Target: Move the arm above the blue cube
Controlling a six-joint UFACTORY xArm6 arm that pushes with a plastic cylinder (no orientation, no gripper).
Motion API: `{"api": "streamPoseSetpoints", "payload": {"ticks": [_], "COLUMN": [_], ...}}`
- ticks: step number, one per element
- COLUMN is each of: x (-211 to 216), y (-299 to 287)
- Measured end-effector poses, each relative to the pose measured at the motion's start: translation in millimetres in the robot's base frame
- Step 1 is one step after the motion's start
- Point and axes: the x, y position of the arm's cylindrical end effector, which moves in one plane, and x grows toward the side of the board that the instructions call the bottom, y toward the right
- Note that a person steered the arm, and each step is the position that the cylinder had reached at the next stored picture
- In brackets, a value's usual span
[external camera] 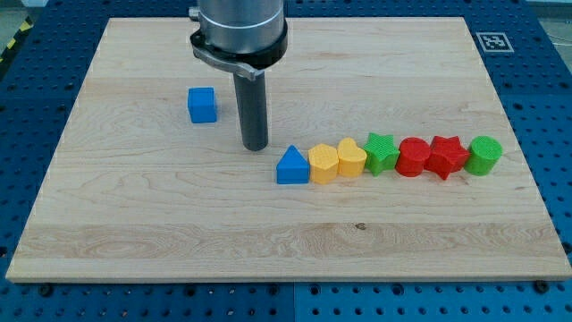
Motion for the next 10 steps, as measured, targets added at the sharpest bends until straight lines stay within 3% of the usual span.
{"api": "streamPoseSetpoints", "payload": {"ticks": [3,6,8,10], "x": [-28.4,-145.0,-152.2,-130.7], "y": [5.5,-10.0,-73.7,-74.5]}}
